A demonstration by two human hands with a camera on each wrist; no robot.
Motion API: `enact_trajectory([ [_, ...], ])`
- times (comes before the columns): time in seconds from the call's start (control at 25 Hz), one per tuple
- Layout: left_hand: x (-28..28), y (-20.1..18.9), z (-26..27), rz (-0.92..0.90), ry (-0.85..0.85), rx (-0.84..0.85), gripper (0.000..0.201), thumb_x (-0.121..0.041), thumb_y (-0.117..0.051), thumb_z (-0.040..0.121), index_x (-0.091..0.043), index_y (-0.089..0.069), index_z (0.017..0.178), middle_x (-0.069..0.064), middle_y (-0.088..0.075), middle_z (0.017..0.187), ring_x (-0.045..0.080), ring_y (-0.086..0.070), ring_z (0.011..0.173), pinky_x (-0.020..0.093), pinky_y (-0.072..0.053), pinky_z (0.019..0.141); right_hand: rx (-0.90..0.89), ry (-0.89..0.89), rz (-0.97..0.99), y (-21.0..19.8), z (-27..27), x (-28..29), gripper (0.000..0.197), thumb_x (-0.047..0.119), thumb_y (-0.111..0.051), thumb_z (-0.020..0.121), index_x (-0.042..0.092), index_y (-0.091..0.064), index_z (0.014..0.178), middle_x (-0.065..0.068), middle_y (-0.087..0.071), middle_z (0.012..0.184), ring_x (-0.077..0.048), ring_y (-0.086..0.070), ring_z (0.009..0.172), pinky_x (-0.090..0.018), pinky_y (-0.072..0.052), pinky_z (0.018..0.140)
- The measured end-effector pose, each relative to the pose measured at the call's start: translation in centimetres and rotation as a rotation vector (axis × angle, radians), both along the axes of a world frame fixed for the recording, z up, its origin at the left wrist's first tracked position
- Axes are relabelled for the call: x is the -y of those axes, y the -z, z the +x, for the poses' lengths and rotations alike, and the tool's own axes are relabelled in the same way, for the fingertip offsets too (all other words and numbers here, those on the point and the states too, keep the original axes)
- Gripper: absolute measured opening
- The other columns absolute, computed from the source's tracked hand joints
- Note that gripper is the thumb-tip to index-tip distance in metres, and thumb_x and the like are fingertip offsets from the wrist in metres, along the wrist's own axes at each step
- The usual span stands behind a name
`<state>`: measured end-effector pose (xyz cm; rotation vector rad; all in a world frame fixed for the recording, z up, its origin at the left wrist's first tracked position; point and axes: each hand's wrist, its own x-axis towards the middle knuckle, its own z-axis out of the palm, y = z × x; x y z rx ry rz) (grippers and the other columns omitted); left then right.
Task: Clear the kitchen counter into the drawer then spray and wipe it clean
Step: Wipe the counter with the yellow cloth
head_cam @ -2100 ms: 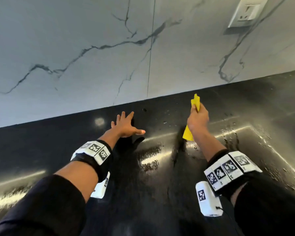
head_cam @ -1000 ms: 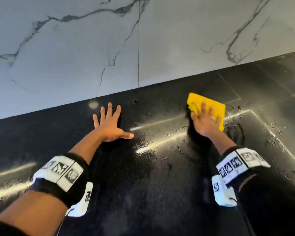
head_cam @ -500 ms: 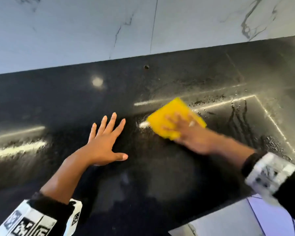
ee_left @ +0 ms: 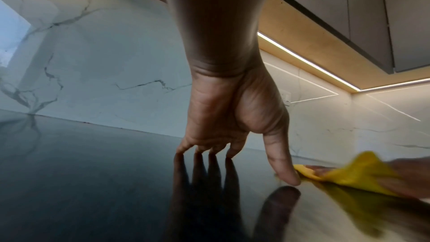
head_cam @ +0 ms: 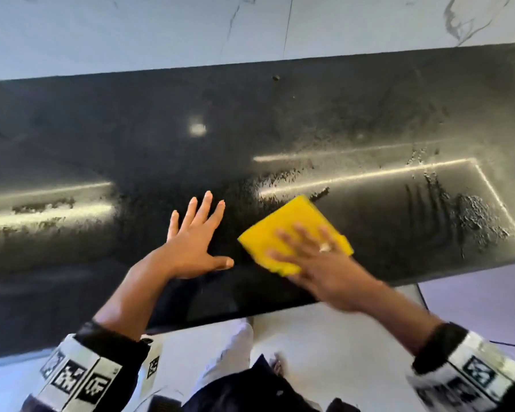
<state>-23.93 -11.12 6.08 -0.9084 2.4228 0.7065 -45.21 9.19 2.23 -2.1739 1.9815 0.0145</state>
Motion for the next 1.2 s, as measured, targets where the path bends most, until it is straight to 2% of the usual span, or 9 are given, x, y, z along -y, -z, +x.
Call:
enact_trajectory([
  [0.2, -6.6, 0.8, 0.2, -0.033, -0.068, -0.069, 0.104, -0.056, -0.060, 0.087, -0.029, 0.015, 0.154, -0.004, 0.034, 0.156, 0.021, 0.029, 0.144, 0.051, 0.014, 0.118, 0.184, 1.034, -0.075, 0.1, -5.1, -2.1, 0.051, 0.048, -0.026, 0.103, 0.046, -0.016, 0.153, 0.004, -0.001, 0.166, -0.030, 0.000, 0.152, -0.059, 0.000, 0.118],
  [0.36, -9.4, 1.6, 0.9, -0.067, -0.104, -0.104, 0.103, -0.056, -0.062, 0.086, -0.030, 0.011, 0.154, -0.003, 0.029, 0.158, 0.021, 0.026, 0.146, 0.050, 0.012, 0.118, 0.124, 0.372, -0.099, 1.5, 7.5, -5.9, 0.055, 0.046, -0.024, 0.097, 0.041, -0.031, 0.151, 0.001, -0.015, 0.164, -0.034, -0.011, 0.151, -0.055, -0.001, 0.117],
  [0.44, -9.5, 1.4, 0.9, -0.064, -0.119, -0.092, 0.102, -0.056, -0.062, 0.086, -0.032, 0.009, 0.154, -0.003, 0.028, 0.159, 0.022, 0.025, 0.146, 0.051, 0.011, 0.118, 0.147, 0.230, -0.078, 1.1, 5.4, -9.3, 0.053, 0.046, -0.026, 0.097, 0.046, -0.029, 0.150, 0.008, -0.016, 0.163, -0.027, -0.013, 0.151, -0.047, -0.002, 0.117],
  [0.64, -6.9, -0.5, -2.9, -0.092, -0.020, -0.031, 0.103, -0.056, -0.063, 0.086, -0.032, 0.011, 0.154, 0.002, 0.026, 0.160, 0.027, 0.020, 0.148, 0.052, 0.007, 0.118, 0.230, 1.010, -0.043, -0.7, -9.8, -4.3, 0.051, 0.046, -0.027, 0.104, 0.043, -0.016, 0.154, 0.004, 0.001, 0.166, -0.031, 0.002, 0.152, -0.057, 0.002, 0.118],
  [0.72, -4.5, -1.4, -5.7, -0.110, 0.011, 0.002, 0.110, -0.056, -0.067, 0.082, -0.030, 0.012, 0.154, 0.004, 0.024, 0.160, 0.028, 0.016, 0.149, 0.053, 0.003, 0.118, 0.287, 1.092, 0.083, -1.9, -10.5, 2.7, 0.053, 0.043, -0.025, 0.105, 0.040, -0.010, 0.155, -0.002, 0.011, 0.165, -0.039, 0.011, 0.149, -0.066, 0.003, 0.115],
  [0.84, -0.4, -2.8, -9.8, -0.114, 0.053, 0.041, 0.125, -0.056, -0.077, 0.072, -0.028, 0.013, 0.154, 0.006, 0.021, 0.161, 0.031, 0.012, 0.149, 0.055, -0.004, 0.119, 0.180, 0.555, 0.205, -2.1, -3.0, 7.3, 0.055, 0.038, -0.027, 0.106, 0.037, -0.004, 0.156, -0.004, 0.019, 0.163, -0.041, 0.017, 0.148, -0.068, 0.005, 0.114],
  [0.96, 4.2, -3.2, -13.4, -0.060, 0.069, 0.045, 0.134, -0.052, -0.084, 0.065, -0.026, 0.014, 0.154, 0.009, 0.018, 0.161, 0.033, 0.009, 0.149, 0.053, -0.009, 0.120, 0.188, 0.267, 0.127, -0.6, 0.0, 1.0, 0.052, 0.050, -0.020, 0.103, 0.051, -0.001, 0.151, 0.009, 0.019, 0.162, -0.024, 0.022, 0.148, -0.054, 0.013, 0.116],
  [1.08, 8.6, -2.8, -16.9, -0.033, 0.079, 0.041, 0.134, -0.052, -0.084, 0.065, -0.026, 0.013, 0.154, 0.010, 0.017, 0.162, 0.032, 0.009, 0.149, 0.054, -0.010, 0.120, 0.126, 0.668, 0.047, -0.1, -8.5, -3.1, 0.055, 0.054, -0.017, 0.099, 0.061, 0.015, 0.143, 0.009, 0.014, 0.162, -0.028, 0.010, 0.151, -0.054, 0.004, 0.117],
  [1.2, 11.9, -2.2, -20.1, -0.024, 0.077, 0.052, 0.134, -0.052, -0.084, 0.064, -0.030, 0.014, 0.153, 0.007, 0.021, 0.161, 0.032, 0.011, 0.149, 0.056, -0.007, 0.120, 0.216, 1.242, 0.097, -0.7, -15.6, 3.8, 0.055, 0.047, -0.023, 0.104, 0.050, 0.007, 0.151, 0.000, 0.020, 0.163, -0.037, 0.016, 0.149, -0.064, 0.005, 0.115],
])
